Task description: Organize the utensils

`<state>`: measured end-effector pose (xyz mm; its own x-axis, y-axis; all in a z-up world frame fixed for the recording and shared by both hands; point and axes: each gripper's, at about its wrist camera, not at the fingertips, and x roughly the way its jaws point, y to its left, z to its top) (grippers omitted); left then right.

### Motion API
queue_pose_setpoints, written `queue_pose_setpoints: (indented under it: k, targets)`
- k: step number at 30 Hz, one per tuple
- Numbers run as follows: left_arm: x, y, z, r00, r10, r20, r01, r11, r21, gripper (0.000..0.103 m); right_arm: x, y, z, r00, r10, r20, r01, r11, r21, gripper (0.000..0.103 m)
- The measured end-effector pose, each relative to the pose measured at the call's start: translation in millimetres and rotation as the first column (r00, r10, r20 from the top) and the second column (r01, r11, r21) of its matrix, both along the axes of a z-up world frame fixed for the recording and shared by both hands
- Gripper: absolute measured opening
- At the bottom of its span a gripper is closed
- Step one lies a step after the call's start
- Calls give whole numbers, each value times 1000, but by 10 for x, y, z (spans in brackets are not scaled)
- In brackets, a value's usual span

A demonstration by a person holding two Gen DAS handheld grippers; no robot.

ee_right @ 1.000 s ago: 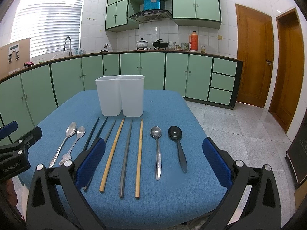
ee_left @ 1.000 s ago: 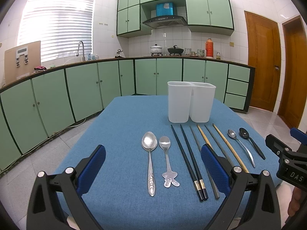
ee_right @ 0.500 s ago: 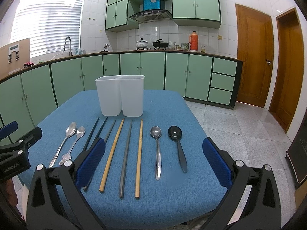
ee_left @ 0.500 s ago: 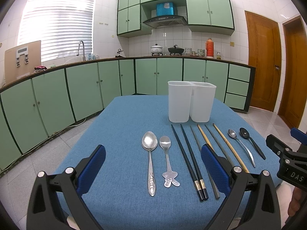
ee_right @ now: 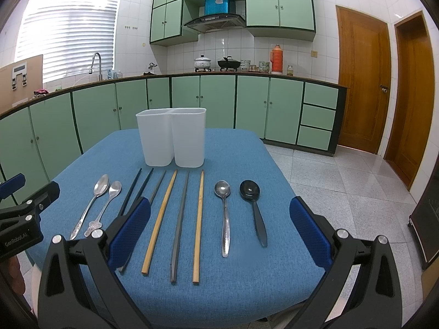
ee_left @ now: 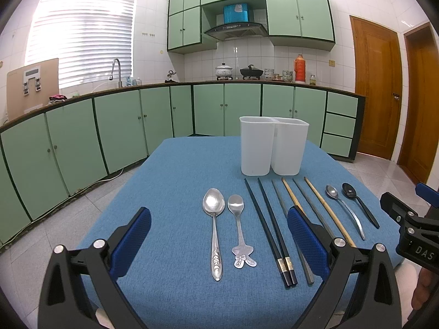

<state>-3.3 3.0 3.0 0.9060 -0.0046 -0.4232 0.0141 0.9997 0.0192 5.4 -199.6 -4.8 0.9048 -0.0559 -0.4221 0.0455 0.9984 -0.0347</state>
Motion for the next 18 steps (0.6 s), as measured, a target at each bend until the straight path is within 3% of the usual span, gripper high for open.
queue_pose_setpoints:
  k: [18]
  targets:
    - [-3, -1, 3, 1000, 0, -1, 0, 1000, 0, 97, 2, 1, 0, 1000, 0, 0, 0, 1000, 0, 98]
